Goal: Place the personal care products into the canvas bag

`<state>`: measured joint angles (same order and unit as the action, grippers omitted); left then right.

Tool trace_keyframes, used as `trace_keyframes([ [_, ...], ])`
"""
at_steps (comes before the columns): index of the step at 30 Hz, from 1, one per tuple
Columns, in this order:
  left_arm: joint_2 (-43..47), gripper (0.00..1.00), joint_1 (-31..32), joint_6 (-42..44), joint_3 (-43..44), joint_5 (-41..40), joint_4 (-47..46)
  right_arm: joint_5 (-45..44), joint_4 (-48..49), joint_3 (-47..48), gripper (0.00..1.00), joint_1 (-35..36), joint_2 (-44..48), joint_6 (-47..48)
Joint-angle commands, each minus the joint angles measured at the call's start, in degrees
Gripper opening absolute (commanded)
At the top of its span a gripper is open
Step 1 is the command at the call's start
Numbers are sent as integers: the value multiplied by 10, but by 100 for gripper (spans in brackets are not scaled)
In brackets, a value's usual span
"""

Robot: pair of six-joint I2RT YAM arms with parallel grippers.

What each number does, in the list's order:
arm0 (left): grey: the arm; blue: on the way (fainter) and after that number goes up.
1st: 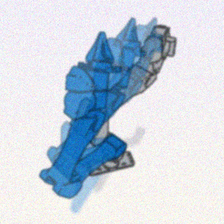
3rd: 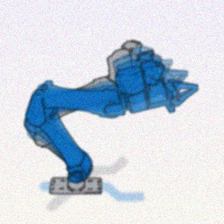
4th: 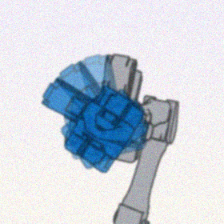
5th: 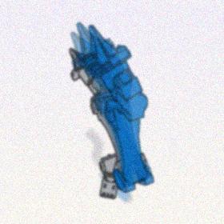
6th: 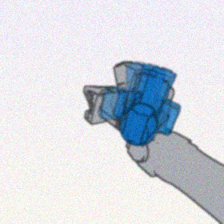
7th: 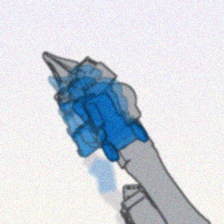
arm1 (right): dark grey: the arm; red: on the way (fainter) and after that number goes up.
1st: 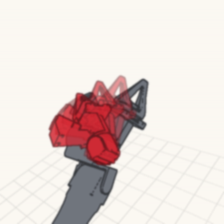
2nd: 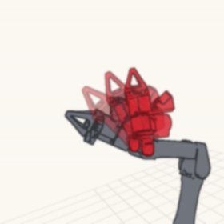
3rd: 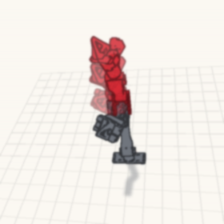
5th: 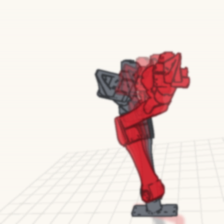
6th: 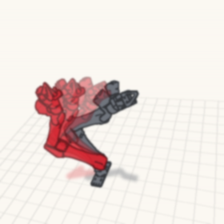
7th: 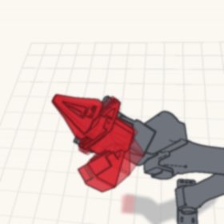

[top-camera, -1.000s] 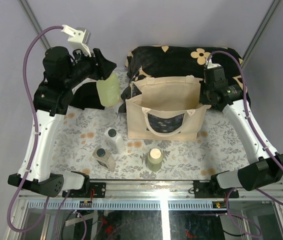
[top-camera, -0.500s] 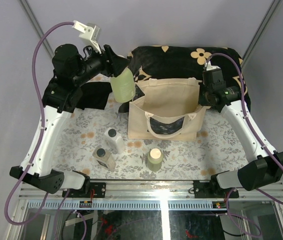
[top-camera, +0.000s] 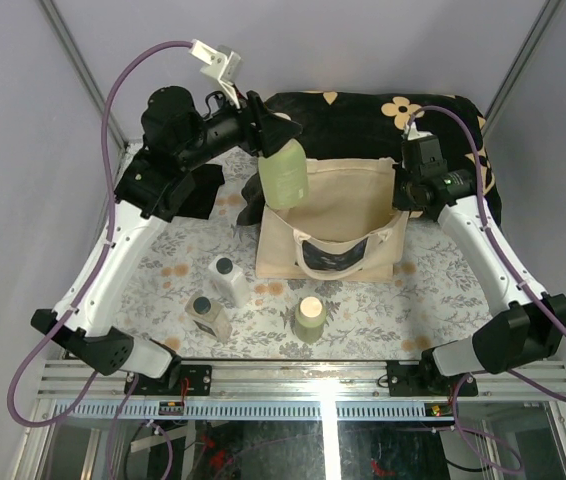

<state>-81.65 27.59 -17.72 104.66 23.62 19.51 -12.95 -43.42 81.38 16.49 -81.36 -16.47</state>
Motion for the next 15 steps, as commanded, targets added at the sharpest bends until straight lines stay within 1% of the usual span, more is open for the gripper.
trace_keyframes([
  [1,0,0,22,-18,46,4,-136,27,5,30,0,10,-12,8],
  [11,-39,0,65,-19,41,-7,-164,27,-33,115,0,47,-35,12],
  [15,-47,0,69,-9,8,-26,-179,14,-54,143,0,49,-33,15],
])
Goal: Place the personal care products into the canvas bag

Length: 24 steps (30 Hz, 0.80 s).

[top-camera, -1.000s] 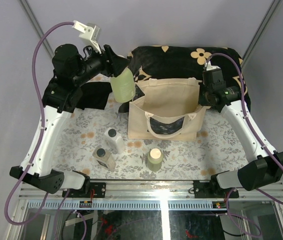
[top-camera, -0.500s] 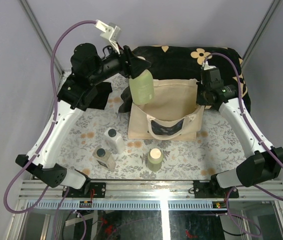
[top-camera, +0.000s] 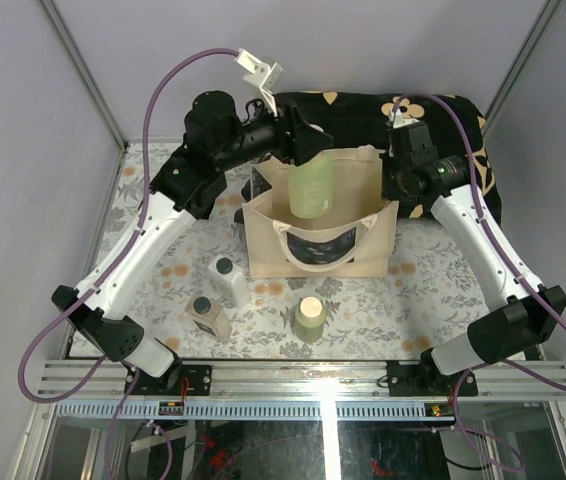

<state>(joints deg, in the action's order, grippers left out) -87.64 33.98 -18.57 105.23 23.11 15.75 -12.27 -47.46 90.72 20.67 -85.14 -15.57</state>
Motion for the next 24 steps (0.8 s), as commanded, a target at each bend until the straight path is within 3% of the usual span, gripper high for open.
trace_keyframes([
  [1,11,0,5,0,-8,-24,-146,3,-19,55,0,7,6,8],
  [15,-13,0,5,46,-229,-147,-266,-35,-55,51,0,7,31,11],
  [24,30,0,7,62,-356,-236,-240,-53,-59,41,0,7,42,17],
])
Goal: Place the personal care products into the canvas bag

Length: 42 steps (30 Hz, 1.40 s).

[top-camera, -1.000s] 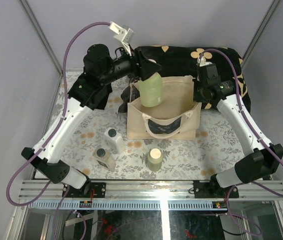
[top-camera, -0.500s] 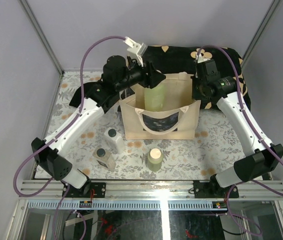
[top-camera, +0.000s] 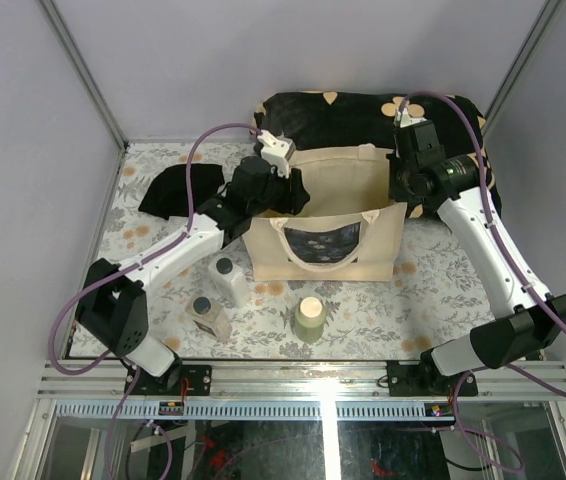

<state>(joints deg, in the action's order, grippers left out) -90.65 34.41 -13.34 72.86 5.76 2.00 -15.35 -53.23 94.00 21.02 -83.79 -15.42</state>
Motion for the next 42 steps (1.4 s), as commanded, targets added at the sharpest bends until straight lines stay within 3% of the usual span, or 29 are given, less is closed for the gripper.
trace_keyframes([
  [1,68,0,3,13,-44,-74,-99,-24,-1,7,0,4,29,16],
  [4,84,1,3,25,-68,-102,-77,-27,-4,7,0,4,29,17],
  [11,96,32,3,10,-114,-92,-86,-31,-2,7,1,4,25,20],
  [14,87,46,4,10,-116,-85,-87,-28,1,7,9,4,27,18],
  [17,87,57,3,12,-116,-80,-87,-30,5,7,35,4,31,18],
  [19,88,63,3,12,-114,-76,-87,-30,6,-8,44,4,33,18],
  [22,92,82,3,12,-107,-70,-78,-30,6,-15,50,4,35,17],
  [26,108,98,3,8,-92,-60,-64,-31,7,-25,50,4,38,17],
  [35,223,100,4,9,33,-57,-23,-31,17,-32,50,4,30,31],
  [39,261,100,4,38,82,-113,64,-29,22,-32,46,4,18,39],
  [42,295,100,4,42,52,-176,138,-28,29,-31,40,4,12,43],
])
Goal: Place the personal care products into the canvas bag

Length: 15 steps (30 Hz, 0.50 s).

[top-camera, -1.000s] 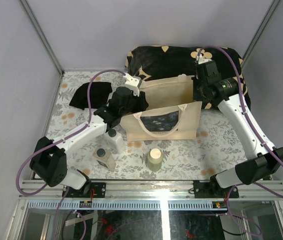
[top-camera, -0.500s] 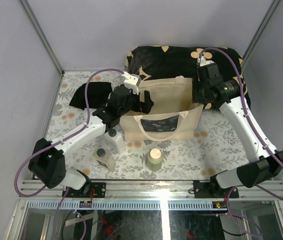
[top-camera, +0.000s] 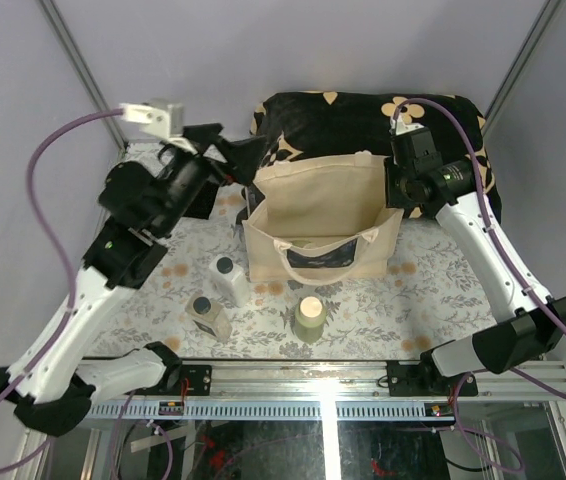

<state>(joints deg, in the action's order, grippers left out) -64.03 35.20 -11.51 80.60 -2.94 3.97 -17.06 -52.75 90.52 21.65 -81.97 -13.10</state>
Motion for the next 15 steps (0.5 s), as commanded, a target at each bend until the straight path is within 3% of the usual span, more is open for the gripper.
trace_keyframes([
  [1,44,100,-4,18,-46,-106,134,-12,26,4,35,-3,-9,21],
  [6,96,100,-5,-50,-132,-167,222,-17,20,24,14,-2,-24,24],
  [10,107,100,-5,-98,-173,-185,268,-14,15,48,13,-3,-36,25],
  [12,102,100,-5,-123,-182,-198,293,-12,13,61,18,-3,-41,26],
  [15,100,100,-4,-149,-182,-215,333,-14,-3,86,42,-2,-50,30],
])
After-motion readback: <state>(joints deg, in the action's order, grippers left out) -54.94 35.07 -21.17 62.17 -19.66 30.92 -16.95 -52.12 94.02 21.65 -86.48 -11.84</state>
